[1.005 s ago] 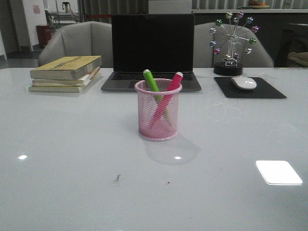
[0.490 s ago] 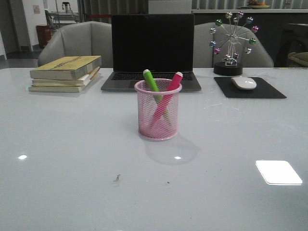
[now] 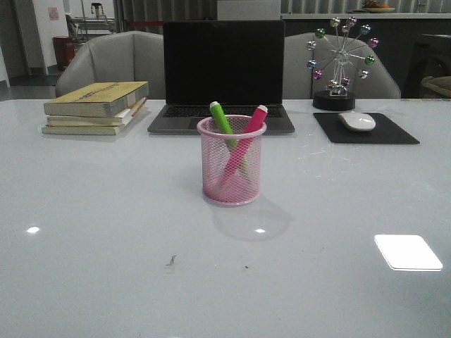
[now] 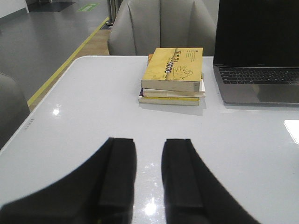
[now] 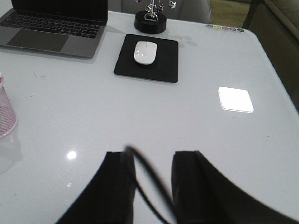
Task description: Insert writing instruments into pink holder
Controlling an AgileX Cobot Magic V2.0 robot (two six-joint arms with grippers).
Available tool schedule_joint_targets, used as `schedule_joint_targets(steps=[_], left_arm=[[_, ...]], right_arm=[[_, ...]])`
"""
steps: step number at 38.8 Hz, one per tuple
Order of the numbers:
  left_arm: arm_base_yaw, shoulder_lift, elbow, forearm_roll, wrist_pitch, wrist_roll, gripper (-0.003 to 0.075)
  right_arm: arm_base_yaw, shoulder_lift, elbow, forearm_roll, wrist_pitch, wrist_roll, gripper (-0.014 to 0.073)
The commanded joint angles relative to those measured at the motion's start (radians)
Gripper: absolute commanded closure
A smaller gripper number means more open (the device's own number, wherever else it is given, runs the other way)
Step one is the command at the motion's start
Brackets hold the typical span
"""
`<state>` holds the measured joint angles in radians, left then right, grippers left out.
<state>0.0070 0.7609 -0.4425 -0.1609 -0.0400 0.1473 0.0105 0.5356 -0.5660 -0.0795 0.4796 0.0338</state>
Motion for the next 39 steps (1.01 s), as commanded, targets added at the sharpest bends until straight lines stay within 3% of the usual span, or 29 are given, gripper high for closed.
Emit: schedule_joint_targets(steps=[1, 17, 22, 27, 39], left_arm=[[0.002, -0.009, -0.029, -0.001, -0.08, -0.001, 0.0485], [0.002, -0.006, -0.029, -0.001, -0.08, -0.001, 0.0485], [0.002, -0.006, -0.029, -0.001, -0.08, -0.001, 0.0485], [0.002, -0.006, -0.029, -0.001, -0.08, -0.001, 0.0485], [0.002, -0.006, -0.029, -0.001, -0.08, -0.001, 0.0485]], right_arm=[[-0.006, 0.0, -0.03, -0.015, -0.085, -0.002, 0.0257], [-0.006, 0.0, -0.03, -0.015, -0.09, -0.002, 0.0267], [-0.006, 0.0, -0.03, -0.015, -0.09, -0.002, 0.0379], [-0.006, 0.0, -0.03, -0.015, -0.09, -0.002, 0.0562], [-0.006, 0.0, -0.03, -0.015, -0.078, -0.002, 0.0562]])
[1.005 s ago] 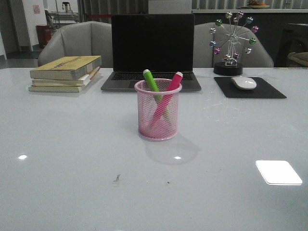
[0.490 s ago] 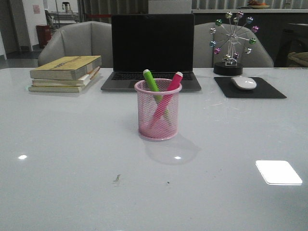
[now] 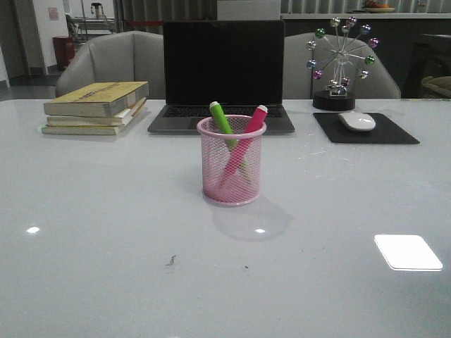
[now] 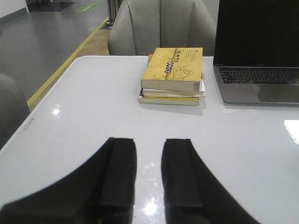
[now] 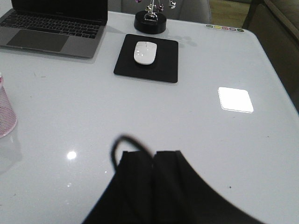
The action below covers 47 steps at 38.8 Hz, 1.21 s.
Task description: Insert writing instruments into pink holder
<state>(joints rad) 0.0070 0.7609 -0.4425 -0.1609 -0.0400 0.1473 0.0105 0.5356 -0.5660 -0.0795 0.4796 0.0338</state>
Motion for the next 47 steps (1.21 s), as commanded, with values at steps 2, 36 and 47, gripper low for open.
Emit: schedule_joint_targets(steps=[2, 36, 47], left_arm=[[0.002, -0.006, -0.029, -0.001, -0.08, -0.001, 0.0485], [0.002, -0.006, -0.029, -0.001, -0.08, -0.001, 0.0485], [0.002, -0.006, -0.029, -0.001, -0.08, -0.001, 0.0485]], right_arm=[[-0.006, 0.0, -0.03, -0.015, -0.075, -0.002, 0.0562], [-0.006, -0.025, 0.033, 0.058, -0.263, -0.003, 0.0562], [-0.006, -0.217, 0.22, 0.079, -0.317, -0.003, 0.0562]])
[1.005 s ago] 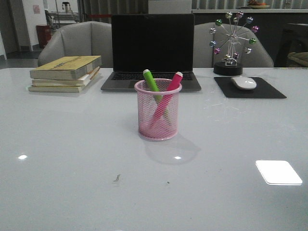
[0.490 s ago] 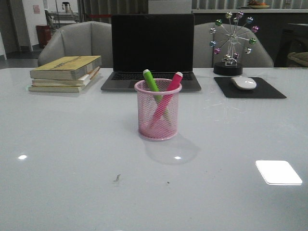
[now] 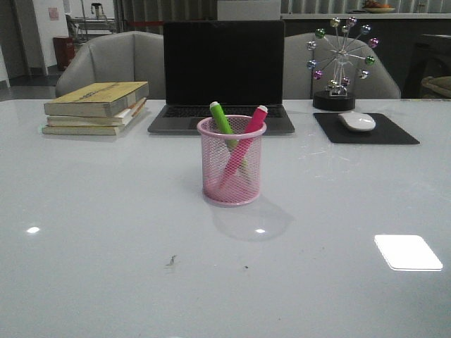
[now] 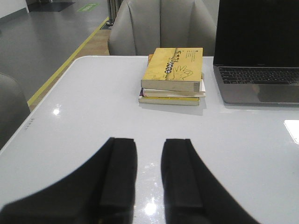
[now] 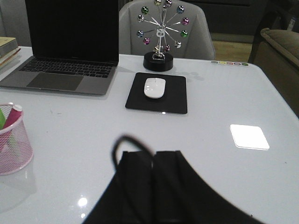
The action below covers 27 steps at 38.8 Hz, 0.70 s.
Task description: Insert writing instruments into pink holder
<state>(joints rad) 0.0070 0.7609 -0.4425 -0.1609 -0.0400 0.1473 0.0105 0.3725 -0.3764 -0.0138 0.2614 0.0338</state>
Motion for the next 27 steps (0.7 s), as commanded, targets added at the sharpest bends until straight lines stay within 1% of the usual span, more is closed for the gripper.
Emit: schedule_joint_targets(steps=[1, 5, 12, 18, 27], left_arm=[[0.002, -0.006, -0.029, -0.001, -0.08, -0.001, 0.0485], [0.002, -0.006, -0.029, -0.001, -0.08, -0.001, 0.0485], [0.002, -0.006, -0.029, -0.001, -0.08, -0.001, 0.0485], [0.002, -0.006, -0.029, -0.001, -0.08, -0.001, 0.0485], [0.002, -0.006, -0.029, -0.001, -0.082, -0.001, 0.0485]], right_arm=[[-0.006, -0.072, 0.054, 0.027, -0.099, -0.003, 0.0562], [-0.006, -0.156, 0.13, 0.052, -0.099, -0.003, 0.0562], [-0.006, -0.292, 0.246, 0.054, -0.101, -0.003, 0.0562], [-0.006, -0.391, 0.313, 0.054, -0.106, -0.003, 0.0562], [-0.006, -0.401, 0.366, 0.055, -0.13, -0.003, 0.0562]])
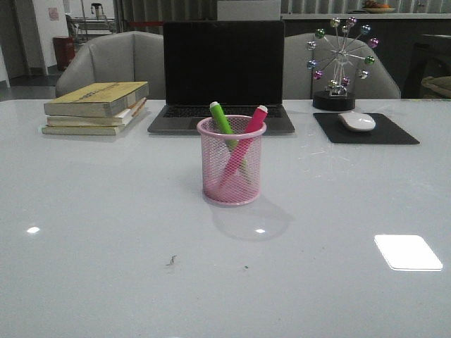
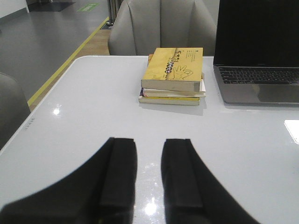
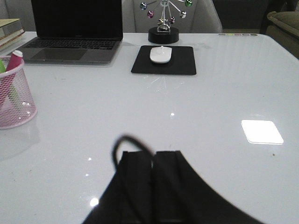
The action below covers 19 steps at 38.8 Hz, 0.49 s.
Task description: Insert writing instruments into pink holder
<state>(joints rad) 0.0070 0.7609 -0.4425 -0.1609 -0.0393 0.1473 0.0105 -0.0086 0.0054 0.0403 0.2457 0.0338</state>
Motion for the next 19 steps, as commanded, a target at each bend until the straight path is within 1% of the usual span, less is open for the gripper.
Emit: schedule_joint_targets(steps=[1, 5, 19], left_arm=[[0.002, -0.006, -0.029, -0.001, -0.083, -0.001, 0.0485], [0.002, -0.006, -0.029, -0.001, -0.083, -0.001, 0.0485], [0.002, -0.006, -0.029, -0.001, -0.083, -0.001, 0.0485]], right_arm=[[-0.006, -0.02, -0.008, 0.001, -0.121, -0.003, 0.0562], [-0.006, -0.02, 0.027, 0.001, -0.162, -0.003, 0.0562], [-0.006, -0.02, 0.027, 0.001, -0.113, -0.01, 0.0562]])
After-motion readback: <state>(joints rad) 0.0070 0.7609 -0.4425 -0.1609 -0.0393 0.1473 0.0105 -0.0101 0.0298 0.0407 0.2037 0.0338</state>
